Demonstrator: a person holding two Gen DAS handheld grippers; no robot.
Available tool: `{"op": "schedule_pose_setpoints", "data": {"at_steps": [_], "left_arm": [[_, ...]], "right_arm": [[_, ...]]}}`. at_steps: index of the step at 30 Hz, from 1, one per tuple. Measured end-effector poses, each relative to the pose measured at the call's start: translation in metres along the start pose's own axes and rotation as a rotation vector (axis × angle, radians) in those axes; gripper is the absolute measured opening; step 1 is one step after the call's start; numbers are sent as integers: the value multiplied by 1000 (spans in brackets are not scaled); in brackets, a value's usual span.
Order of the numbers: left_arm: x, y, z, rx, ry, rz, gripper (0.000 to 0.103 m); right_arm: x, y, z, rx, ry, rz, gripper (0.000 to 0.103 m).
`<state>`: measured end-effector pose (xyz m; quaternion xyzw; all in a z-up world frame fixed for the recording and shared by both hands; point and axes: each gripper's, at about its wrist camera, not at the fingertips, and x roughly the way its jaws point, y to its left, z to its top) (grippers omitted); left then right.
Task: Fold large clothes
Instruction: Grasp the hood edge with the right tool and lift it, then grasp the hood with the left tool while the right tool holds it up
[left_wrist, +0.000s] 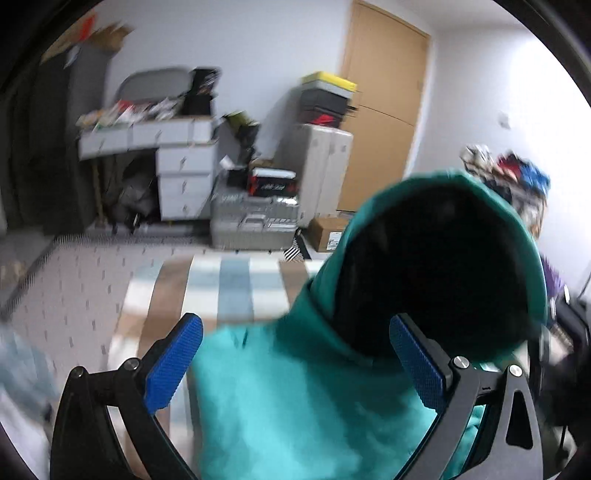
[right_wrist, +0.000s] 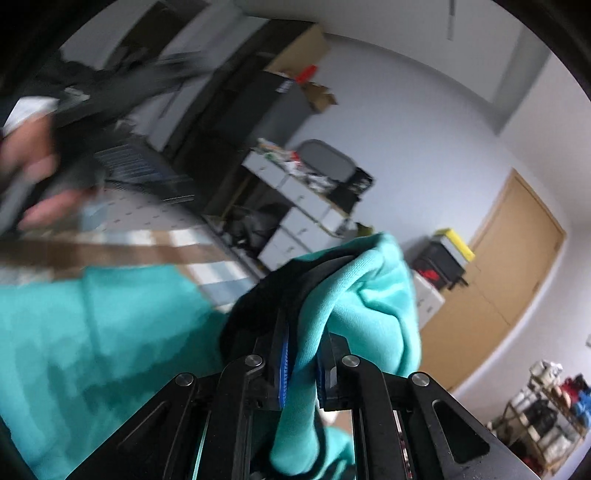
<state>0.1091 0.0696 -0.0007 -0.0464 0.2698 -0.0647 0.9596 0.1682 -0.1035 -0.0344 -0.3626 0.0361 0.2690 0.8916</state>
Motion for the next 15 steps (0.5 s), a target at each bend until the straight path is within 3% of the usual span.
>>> {"op": "schedule_pose_setpoints", "data": {"at_steps": [2,8,12,15], "left_arm": [[17,-21,21,136,6,16,99],[66,-50,55,337,72,-52,99],[83,-61,57,453,135,-168,99],[107,-67,49,512,231,-165,99]], "right_arm": [[-3,11,-5,-25,4,30,10],[-11,17,-18,-19,21,109,10],[-19,20,-24,-30,34,166,10],[-20,21,-31,-21,52,209,10]]}}
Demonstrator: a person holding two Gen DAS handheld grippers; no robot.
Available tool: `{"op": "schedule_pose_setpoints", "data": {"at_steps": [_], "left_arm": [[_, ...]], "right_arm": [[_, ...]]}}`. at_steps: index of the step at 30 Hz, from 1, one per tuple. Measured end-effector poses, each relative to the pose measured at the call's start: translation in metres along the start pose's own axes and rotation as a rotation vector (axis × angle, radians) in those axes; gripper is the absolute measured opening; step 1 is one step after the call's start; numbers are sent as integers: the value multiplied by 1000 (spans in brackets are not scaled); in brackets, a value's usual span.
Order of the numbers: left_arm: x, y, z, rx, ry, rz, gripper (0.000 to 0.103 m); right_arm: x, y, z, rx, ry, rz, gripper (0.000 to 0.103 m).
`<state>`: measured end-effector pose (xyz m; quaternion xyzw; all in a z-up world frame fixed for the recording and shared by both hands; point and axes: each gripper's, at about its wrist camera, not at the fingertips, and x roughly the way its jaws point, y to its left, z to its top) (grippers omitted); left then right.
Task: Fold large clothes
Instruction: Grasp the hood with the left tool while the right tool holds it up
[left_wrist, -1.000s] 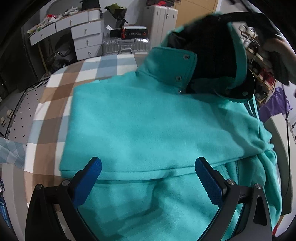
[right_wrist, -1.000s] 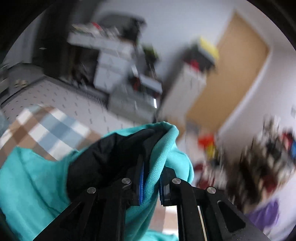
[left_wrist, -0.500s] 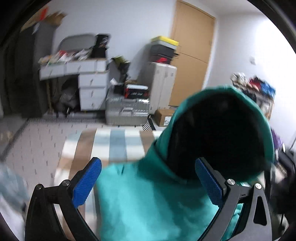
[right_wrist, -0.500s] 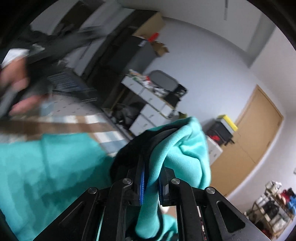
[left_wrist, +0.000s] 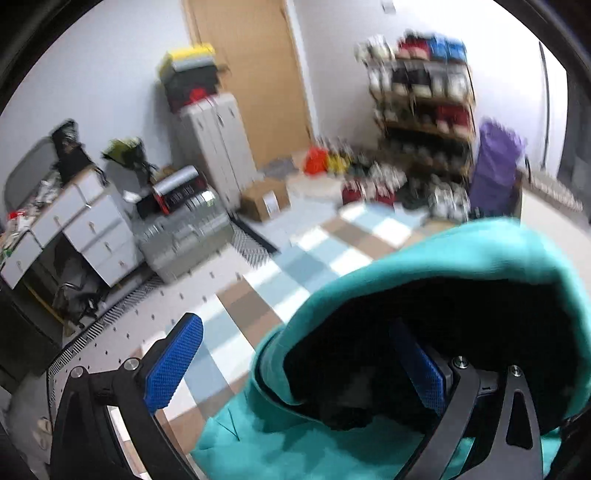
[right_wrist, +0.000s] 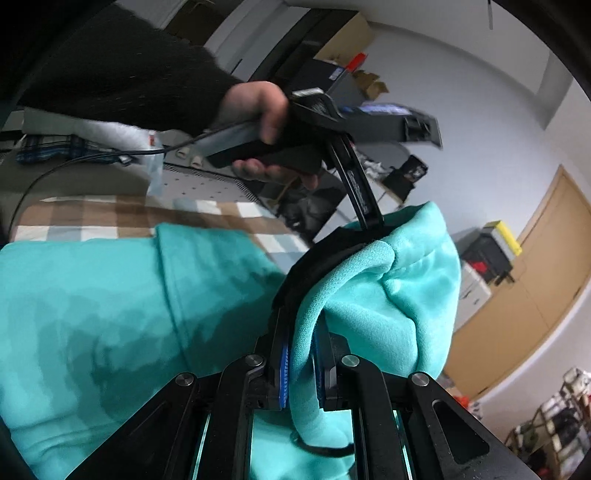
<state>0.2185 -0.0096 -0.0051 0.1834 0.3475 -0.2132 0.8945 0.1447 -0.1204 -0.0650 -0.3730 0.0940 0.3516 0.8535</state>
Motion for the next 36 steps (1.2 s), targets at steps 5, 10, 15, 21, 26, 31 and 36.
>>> {"op": "schedule_pose_setpoints", "data": {"at_steps": [5,10,15,21,26,31,36], "left_arm": [[7,-21,-5,94,21,-57,87],[12,-19,-5,81,83,-110,4],[2,-21,-9,64,67,-45,2],[-27,-8,-22,-24,9,101,2],[-63,21,-80,-284,-101,89,2],[-84,13,-140,-474,-142,2,2],[-109,-9,-140,-520,-174,-76,30]], "right_arm": [[0,0,-16,11,30,45,10],[-1,-8,-23,38,57,41,10],[-3,-24,-23,78,80,-2,10],[1,-33,-19,106,114,-111,10],[10,-67,-12,326,155,-305,10],[11,-76,-9,439,127,-322,10],[3,-64,-4,469,79,-282,10]]}}
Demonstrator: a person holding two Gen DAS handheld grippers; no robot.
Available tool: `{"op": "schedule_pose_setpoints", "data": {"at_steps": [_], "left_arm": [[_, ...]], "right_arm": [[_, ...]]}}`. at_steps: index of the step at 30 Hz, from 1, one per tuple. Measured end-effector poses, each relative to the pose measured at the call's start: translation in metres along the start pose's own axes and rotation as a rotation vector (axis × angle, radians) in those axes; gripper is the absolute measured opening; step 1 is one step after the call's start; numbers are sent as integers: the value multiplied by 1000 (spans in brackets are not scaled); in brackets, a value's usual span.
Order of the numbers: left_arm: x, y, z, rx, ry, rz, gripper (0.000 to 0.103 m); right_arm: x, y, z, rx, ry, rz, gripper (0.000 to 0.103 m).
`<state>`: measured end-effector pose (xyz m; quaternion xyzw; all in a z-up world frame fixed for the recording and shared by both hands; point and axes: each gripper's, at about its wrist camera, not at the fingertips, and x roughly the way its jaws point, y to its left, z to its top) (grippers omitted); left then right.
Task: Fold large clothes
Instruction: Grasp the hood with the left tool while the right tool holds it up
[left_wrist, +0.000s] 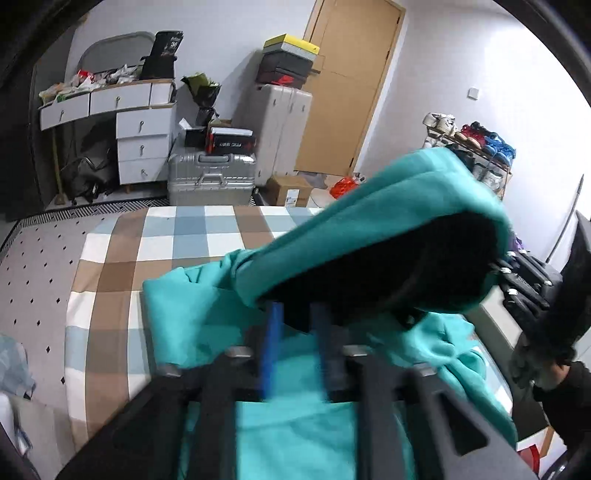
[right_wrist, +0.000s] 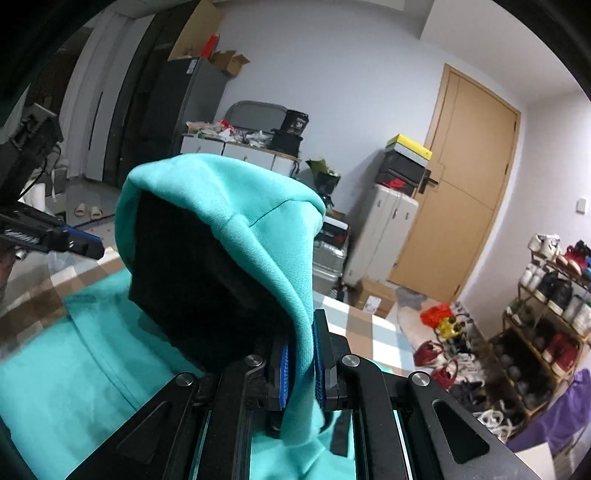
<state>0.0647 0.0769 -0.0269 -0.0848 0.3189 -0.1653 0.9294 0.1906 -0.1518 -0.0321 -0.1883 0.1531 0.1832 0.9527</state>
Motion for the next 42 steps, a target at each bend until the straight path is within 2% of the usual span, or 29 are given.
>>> {"op": "schedule_pose_setpoints", "data": {"at_steps": [1,2,3,4,5,6,8,10,13,14,15,17,18,20,22,23,25,27,28,30,32,34,35,37,38,41,42], "left_arm": [[-9,-4,1,12,-38,-12,60],[-21,-17,5,46,-112,7,94],[-29,-25,7,92,-187,44,103],[-35,-35,10,146,-257,88,102],[-35,-47,15,202,-294,124,102],[-27,-59,24,270,-273,122,102],[-3,-75,37,362,-168,97,102],[29,-91,43,461,-67,126,102],[66,-101,45,579,23,166,102],[75,-103,46,604,39,172,99],[83,-103,49,613,45,188,89],[98,-101,57,608,106,184,16],[108,-98,64,594,143,186,3],[119,-96,80,569,133,238,3],[133,-96,104,577,110,348,3],[138,-96,118,555,107,378,3],[138,-99,160,502,54,451,3],[124,-102,201,420,-34,497,3],[113,-100,216,353,-80,490,3],[82,-95,232,195,-192,404,4],[61,-92,219,113,-234,348,4],[44,-90,183,99,-239,255,4],[40,-86,166,99,-247,236,4],[32,-82,117,102,-199,134,4],[32,-81,92,94,-179,108,4],[29,-88,38,93,-96,37,4],[31,-90,20,90,-54,16,4]], "right_arm": [[-2,-1,-2,3,-8,10,10],[-3,2,-3,-7,-9,11,10],[-3,4,-4,-14,-8,16,10],[-4,6,-5,-18,-7,21,10],[-5,8,-7,-20,-6,22,10],[-5,9,-8,-18,-4,26,10],[-6,8,-9,-15,-6,42,10],[-5,8,-10,-20,-7,46,10],[-2,8,-13,-29,3,67,10],[1,7,-13,-38,8,65,10],[7,8,-14,-53,23,69,10],[23,7,-13,-83,63,47,10],[32,5,-12,-93,86,41,10],[62,-3,-1,-110,137,-1,10],[90,-11,20,-142,167,-52,10],[104,-16,36,-168,169,-93,10],[124,-26,66,-173,163,-147,9],[133,-43,107,-105,117,-189,9],[130,-56,124,-29,86,-176,9],[114,-83,141,191,8,-115,10],[95,-96,133,330,-47,-7,10],[73,-99,107,394,-71,66,10],[58,-98,84,419,-71,127,10],[35,-91,51,431,-70,158,10],[23,-86,30,446,-63,187,10],[-4,-63,-22,470,20,198,11],[-8,-55,-38,485,76,204,11]]}}
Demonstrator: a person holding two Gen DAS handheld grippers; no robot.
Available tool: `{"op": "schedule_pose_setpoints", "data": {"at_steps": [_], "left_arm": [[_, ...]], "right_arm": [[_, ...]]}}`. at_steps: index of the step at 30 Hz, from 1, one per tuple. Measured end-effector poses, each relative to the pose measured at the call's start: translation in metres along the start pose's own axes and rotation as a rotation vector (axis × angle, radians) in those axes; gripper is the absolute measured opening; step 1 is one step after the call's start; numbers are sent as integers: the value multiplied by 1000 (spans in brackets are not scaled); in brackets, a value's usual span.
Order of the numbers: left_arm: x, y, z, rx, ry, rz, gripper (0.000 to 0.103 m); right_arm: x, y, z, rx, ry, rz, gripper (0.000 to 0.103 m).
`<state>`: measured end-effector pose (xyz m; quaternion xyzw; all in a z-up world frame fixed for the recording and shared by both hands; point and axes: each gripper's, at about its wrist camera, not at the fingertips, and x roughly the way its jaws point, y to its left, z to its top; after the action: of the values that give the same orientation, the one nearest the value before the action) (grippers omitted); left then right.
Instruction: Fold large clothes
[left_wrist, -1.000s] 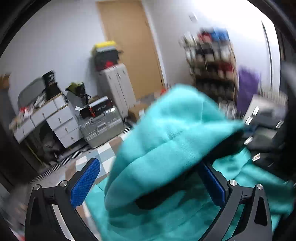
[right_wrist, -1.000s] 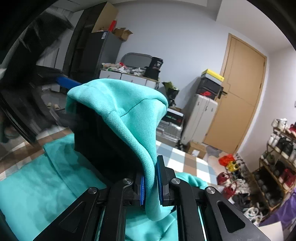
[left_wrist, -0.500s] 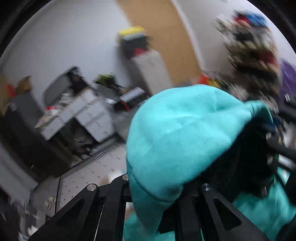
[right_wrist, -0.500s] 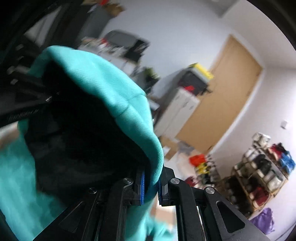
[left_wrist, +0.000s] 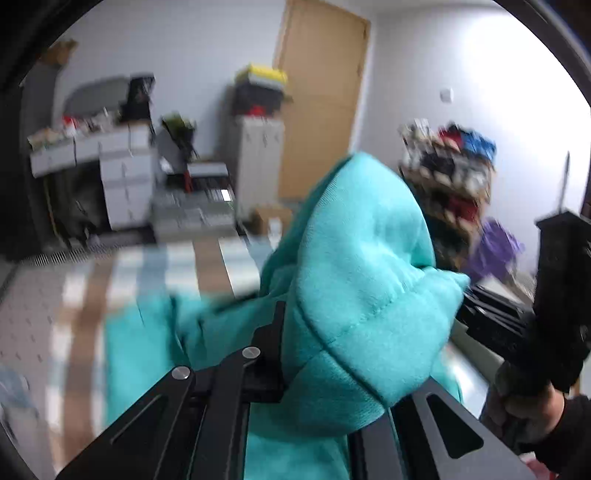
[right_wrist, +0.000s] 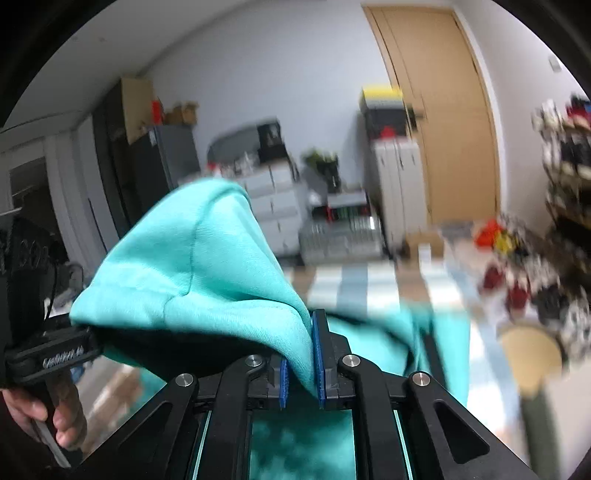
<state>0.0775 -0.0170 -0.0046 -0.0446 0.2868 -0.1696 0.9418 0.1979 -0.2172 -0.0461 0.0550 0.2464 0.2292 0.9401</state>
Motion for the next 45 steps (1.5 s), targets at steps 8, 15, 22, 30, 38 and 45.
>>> {"op": "schedule_pose_setpoints", "data": {"at_steps": [8,15,22,30,38,45], "left_arm": [[38,9,-42,-153,350,-50,32],[3,4,-32,-117,359,-207,89],[-11,40,-42,-270,344,-235,92],[-36,73,-71,-462,278,-199,92],[-33,70,-90,-434,292,-122,92],[-38,71,-93,-402,294,-81,92]], "right_arm": [[17,-12,-68,107,345,-119,18],[-1,8,-74,-88,507,-171,73],[-45,34,-71,-211,499,-86,87],[-6,41,-25,75,422,98,90],[108,51,-22,46,672,-241,6],[55,128,55,-457,114,-419,5]]}}
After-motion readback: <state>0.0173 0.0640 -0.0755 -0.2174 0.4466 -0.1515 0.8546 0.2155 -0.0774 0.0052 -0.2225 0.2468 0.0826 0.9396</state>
